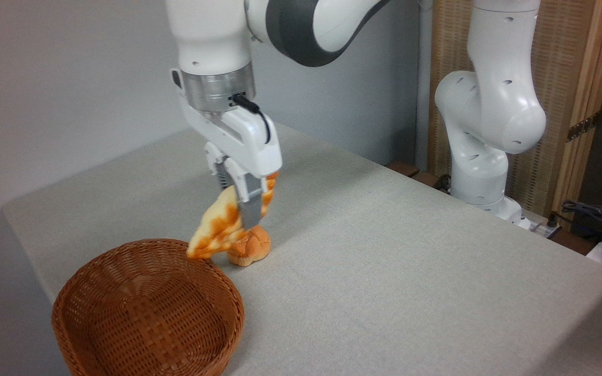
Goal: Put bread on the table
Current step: 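Lift the bread roll out of the basket and carry it beside the orange bun, then lower the bread roll onto the table, open the gripper and raise it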
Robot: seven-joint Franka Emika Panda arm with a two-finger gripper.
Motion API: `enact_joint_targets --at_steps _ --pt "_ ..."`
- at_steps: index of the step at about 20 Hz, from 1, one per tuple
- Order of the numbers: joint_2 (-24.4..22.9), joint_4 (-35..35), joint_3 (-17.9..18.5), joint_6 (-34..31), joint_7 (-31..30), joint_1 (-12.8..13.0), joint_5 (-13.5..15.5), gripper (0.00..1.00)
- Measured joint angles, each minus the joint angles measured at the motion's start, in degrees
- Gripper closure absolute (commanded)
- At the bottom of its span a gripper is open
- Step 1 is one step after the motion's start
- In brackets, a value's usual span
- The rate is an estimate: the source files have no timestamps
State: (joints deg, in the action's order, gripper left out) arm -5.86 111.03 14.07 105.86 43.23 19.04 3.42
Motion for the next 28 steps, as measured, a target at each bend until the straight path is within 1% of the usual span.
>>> enact_joint_targets --at_steps 1,2,3,4,8,21,24,28 --pt "-0.88 1.53 0.00 -0.63 -0.03 0.00 0.00 0.48" --pt "-1.52 3.14 0.00 -0.85 -0.04 -0.02 0.00 0.35" --pt "-1.92 4.75 0.02 -0.87 -0.06 -0.04 0.00 0.19" --pt "-2.05 6.11 0.05 -0.87 -0.06 -0.08 0.00 0.00" --pt "-1.98 8.51 0.09 -0.82 -0.06 -0.16 0.00 0.00" --pt "-1.90 8.47 0.09 0.36 -0.06 -0.17 0.00 0.00" --pt "-1.99 6.79 0.08 0.93 -0.06 -0.17 0.00 0.00" --pt "-2.33 2.17 0.08 0.97 -0.06 -0.17 0.00 0.00"
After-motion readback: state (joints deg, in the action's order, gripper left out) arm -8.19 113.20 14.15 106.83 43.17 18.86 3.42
